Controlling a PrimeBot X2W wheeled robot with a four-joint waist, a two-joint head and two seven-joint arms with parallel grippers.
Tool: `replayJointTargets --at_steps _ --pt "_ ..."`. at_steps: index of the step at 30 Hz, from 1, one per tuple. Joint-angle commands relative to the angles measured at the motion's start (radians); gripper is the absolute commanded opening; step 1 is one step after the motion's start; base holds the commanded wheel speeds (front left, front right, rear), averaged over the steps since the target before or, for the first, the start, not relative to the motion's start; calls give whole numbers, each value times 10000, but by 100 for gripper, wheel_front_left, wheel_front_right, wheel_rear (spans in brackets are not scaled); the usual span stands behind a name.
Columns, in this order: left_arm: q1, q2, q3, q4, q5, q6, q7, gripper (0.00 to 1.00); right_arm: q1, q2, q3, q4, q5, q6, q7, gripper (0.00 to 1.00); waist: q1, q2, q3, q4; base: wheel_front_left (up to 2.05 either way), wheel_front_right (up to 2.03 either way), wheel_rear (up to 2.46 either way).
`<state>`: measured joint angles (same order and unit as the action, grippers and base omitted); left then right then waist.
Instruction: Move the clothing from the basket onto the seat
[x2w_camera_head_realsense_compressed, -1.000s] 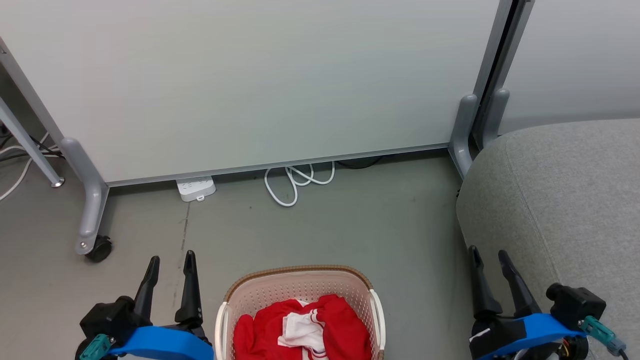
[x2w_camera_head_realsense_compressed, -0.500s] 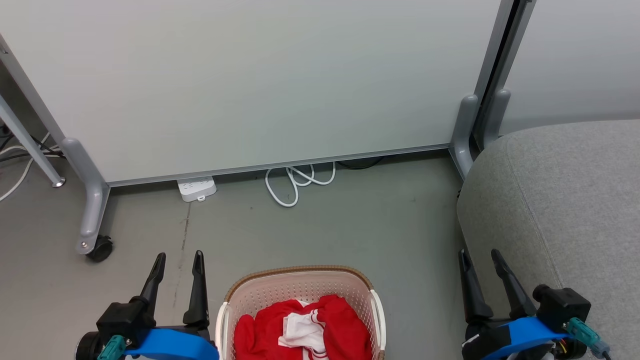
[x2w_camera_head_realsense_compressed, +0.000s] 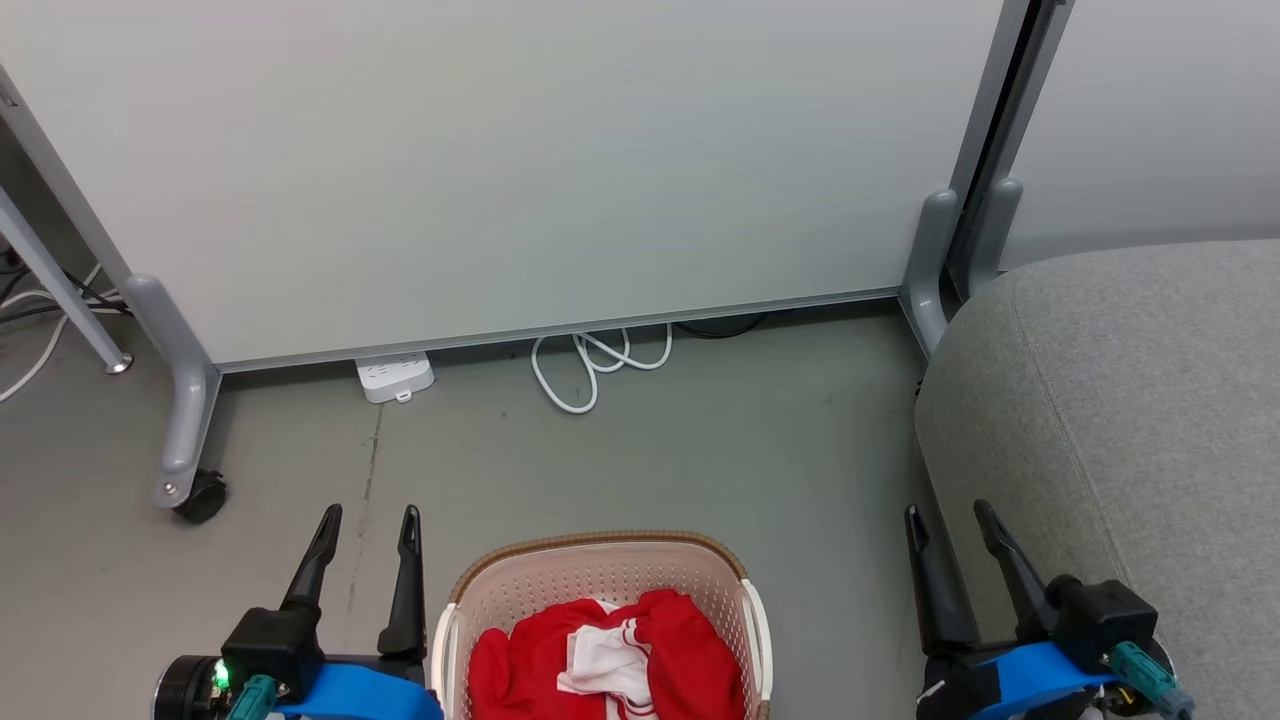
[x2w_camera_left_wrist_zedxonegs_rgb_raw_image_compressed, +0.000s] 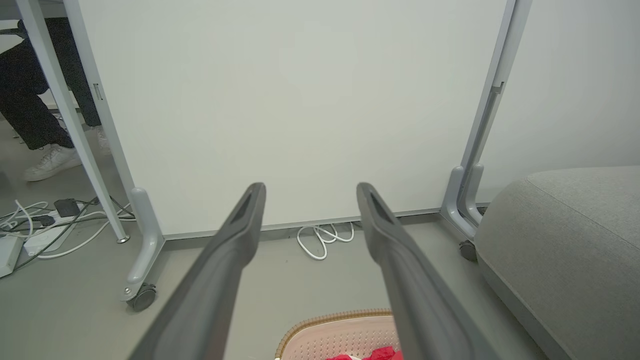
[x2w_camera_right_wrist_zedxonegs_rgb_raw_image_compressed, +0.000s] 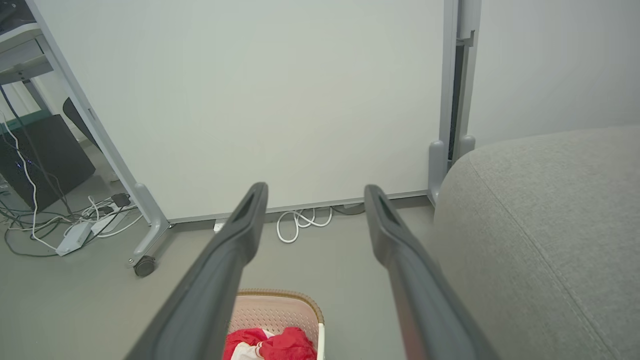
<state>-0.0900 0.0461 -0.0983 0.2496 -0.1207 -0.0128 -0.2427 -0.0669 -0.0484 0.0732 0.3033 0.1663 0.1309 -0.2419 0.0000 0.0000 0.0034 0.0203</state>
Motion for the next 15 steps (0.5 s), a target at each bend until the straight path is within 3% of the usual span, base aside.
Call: replayJointTargets --at_steps 1,15 --pt "-108 66 1 7 163 19 -82 100 -92 -31 27 5 -155 -3 -94 100 0 0 -1 1 0 0 0" --pt "-129 68 -63 235 620 84 -233 100 -127 -31 -1 247 -732 -3 -250 100 0 0 -15 19 0 0 0"
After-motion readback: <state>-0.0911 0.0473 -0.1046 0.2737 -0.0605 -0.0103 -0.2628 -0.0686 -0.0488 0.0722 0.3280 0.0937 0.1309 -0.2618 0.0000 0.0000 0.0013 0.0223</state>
